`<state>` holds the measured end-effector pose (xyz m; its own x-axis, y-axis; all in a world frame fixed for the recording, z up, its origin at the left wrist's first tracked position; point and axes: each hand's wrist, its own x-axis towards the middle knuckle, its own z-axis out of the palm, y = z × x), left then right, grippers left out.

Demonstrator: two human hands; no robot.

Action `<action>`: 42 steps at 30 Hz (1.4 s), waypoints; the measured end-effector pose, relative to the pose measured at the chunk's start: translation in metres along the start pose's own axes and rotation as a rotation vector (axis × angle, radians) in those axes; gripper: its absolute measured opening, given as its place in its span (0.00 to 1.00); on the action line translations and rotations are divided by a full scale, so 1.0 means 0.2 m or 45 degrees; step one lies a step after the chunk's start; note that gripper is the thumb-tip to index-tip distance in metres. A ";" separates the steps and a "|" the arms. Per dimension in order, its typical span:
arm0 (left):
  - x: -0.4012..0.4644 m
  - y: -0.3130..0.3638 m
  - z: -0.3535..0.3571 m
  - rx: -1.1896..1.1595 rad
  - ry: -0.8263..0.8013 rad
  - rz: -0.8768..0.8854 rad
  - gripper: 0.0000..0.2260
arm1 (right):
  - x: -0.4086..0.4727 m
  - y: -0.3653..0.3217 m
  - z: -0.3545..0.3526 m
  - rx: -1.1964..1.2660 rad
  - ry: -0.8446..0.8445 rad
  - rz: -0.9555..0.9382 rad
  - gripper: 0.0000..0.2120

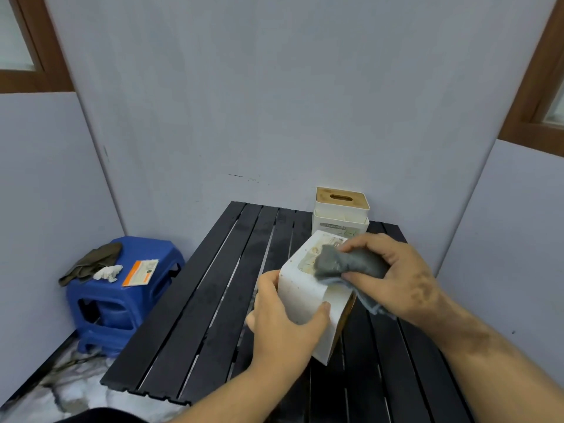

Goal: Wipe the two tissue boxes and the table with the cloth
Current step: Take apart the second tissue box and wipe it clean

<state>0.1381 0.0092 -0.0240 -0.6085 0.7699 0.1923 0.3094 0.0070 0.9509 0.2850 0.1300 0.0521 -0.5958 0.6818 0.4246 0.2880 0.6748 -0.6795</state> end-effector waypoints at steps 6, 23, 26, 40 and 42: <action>0.03 0.01 -0.02 -0.079 -0.011 -0.010 0.26 | 0.06 0.04 -0.07 -0.193 0.059 -0.044 0.26; 0.02 -0.01 -0.01 -0.129 -0.083 0.000 0.30 | 0.08 -0.02 0.06 -0.380 0.054 -0.237 0.18; 0.02 -0.01 -0.02 -0.136 -0.085 0.013 0.30 | 0.06 -0.11 0.07 -0.229 -0.136 -0.316 0.17; 0.01 0.00 -0.03 -0.177 -0.143 0.015 0.28 | 0.14 -0.05 0.05 -0.170 0.119 0.071 0.15; 0.00 0.00 -0.02 -0.194 -0.159 0.005 0.28 | 0.14 -0.04 0.04 -0.245 0.182 0.135 0.15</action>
<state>0.1346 0.0063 -0.0218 -0.5095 0.8428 0.1735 0.1915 -0.0855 0.9778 0.2600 0.1406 0.0652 -0.4467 0.7751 0.4468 0.4886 0.6297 -0.6040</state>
